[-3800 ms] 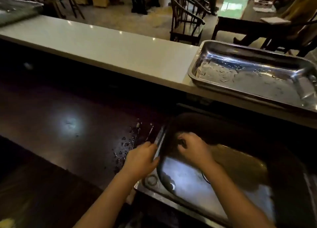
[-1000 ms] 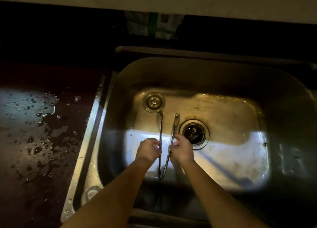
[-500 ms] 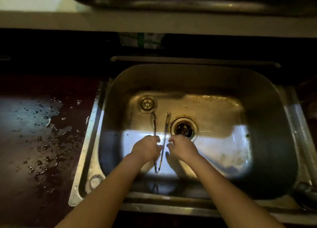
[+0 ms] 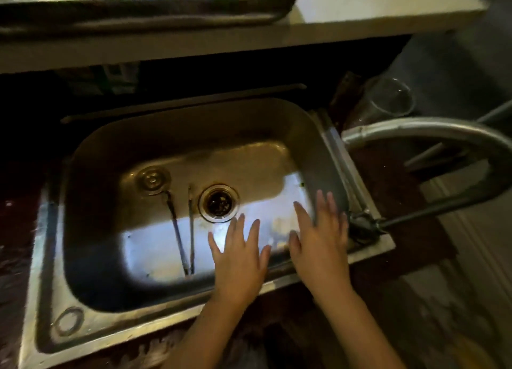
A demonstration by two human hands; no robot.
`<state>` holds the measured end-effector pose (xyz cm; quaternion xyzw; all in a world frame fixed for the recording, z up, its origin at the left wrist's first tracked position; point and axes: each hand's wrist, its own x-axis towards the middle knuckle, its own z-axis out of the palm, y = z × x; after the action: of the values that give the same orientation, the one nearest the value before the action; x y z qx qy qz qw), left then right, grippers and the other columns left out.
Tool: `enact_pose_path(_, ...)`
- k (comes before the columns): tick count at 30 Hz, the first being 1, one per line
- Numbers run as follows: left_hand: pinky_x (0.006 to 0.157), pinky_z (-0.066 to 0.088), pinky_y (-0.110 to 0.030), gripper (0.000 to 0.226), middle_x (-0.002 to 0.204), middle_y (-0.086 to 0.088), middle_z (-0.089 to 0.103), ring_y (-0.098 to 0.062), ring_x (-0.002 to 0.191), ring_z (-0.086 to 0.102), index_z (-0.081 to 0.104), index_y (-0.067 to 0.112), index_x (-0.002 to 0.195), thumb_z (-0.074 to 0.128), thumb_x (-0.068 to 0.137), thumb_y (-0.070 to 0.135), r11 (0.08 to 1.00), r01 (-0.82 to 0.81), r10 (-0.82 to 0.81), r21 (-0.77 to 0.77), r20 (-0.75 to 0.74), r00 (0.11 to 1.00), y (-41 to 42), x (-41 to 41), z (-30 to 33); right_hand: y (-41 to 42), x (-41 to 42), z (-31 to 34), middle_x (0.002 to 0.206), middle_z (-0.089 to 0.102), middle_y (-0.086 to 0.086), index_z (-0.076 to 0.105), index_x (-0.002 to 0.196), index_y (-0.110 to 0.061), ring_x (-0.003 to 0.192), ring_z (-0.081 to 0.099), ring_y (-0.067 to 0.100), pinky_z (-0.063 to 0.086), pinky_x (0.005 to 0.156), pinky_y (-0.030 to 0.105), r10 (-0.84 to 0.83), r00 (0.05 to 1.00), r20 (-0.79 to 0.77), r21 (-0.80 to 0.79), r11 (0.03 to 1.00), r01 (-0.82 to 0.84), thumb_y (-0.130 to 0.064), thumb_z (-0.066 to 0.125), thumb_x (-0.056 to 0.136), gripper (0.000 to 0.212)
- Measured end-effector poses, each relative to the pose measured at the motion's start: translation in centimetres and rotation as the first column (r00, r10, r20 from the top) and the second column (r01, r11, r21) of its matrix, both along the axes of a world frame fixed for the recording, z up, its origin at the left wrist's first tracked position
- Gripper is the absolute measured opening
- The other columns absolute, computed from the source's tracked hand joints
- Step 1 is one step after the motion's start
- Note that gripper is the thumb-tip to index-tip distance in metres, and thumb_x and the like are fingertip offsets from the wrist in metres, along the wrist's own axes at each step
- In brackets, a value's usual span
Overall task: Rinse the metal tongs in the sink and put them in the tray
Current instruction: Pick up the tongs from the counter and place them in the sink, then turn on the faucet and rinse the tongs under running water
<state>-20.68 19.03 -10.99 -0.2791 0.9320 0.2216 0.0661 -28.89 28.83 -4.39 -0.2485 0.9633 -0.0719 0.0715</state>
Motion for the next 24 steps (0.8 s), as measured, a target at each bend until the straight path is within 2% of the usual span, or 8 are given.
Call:
enact_pose_path(4, 0.113, 0.000, -0.059, 0.058, 0.158, -0.006, 0.011, -0.020, 0.146, 0.007, 0.014, 0.031, 0.145, 0.027, 0.091, 0.050, 0.999, -0.033, 0.034, -0.025, 0.031, 0.999, 0.1, 0.0, -0.7, 2.6, -0.1, 0.6, 0.153, 0.012, 0.029, 0.033, 0.141, -0.010, 0.143, 0.002, 0.038, 0.005, 0.112, 0.048, -0.131, 0.986, -0.103, -0.040, 0.991, 0.127, -0.021, 0.062, 0.083, 0.066)
enact_pose_path(9, 0.112, -0.005, -0.057, 0.057, 0.159, -0.004, 0.012, -0.019, 0.146, 0.006, 0.017, 0.032, 0.144, 0.027, 0.091, 0.050, 0.999, -0.014, 0.014, -0.044, 0.003, 1.000, 0.2, 0.1, -0.5, 3.2, -0.2, 0.4, 0.154, 0.000, 0.027, 0.017, 0.145, -0.006, 0.142, -0.009, 0.034, -0.002, 0.114, 0.044, -0.158, 0.985, -0.075, -0.038, 0.987, 0.156, -0.027, 0.056, 0.087, 0.073)
enact_pose_path(14, 0.113, -0.007, -0.055, 0.057, 0.159, -0.003, 0.010, -0.018, 0.146, 0.006, 0.016, 0.032, 0.144, 0.022, 0.091, 0.050, 0.999, -0.011, 0.011, -0.034, 0.005, 1.000, 0.1, 0.2, -0.5, 3.4, -1.0, 0.3, 0.154, 0.007, 0.026, 0.013, 0.144, -0.001, 0.141, -0.006, 0.030, -0.001, 0.113, 0.040, -0.146, 0.984, -0.104, -0.050, 0.989, 0.141, -0.029, 0.057, 0.086, 0.078)
enact_pose_path(18, 0.113, -0.008, -0.054, 0.056, 0.159, -0.003, 0.008, -0.017, 0.146, 0.005, 0.015, 0.032, 0.144, 0.023, 0.091, 0.049, 1.000, -0.016, 0.016, -0.024, 0.008, 1.000, 0.1, 0.3, -0.4, 3.5, -2.3, 0.2, 0.154, 0.012, 0.027, 0.014, 0.143, 0.003, 0.144, 0.004, 0.034, 0.004, 0.116, 0.041, -0.125, 0.987, -0.099, -0.013, 0.992, 0.125, -0.030, 0.055, 0.087, 0.077)
enact_pose_path(24, 0.113, -0.007, -0.054, 0.057, 0.159, -0.004, 0.010, -0.018, 0.146, 0.008, 0.016, 0.031, 0.144, 0.025, 0.091, 0.048, 1.000, -0.026, 0.026, -0.006, 0.001, 1.000, 0.1, 0.4, -0.3, 3.5, -4.3, 0.0, 0.156, 0.000, 0.022, 0.004, 0.145, 0.001, 0.145, -0.006, 0.030, -0.003, 0.117, 0.038, -0.112, 0.993, -0.039, 0.018, 0.993, 0.113, -0.035, 0.043, 0.092, 0.075)
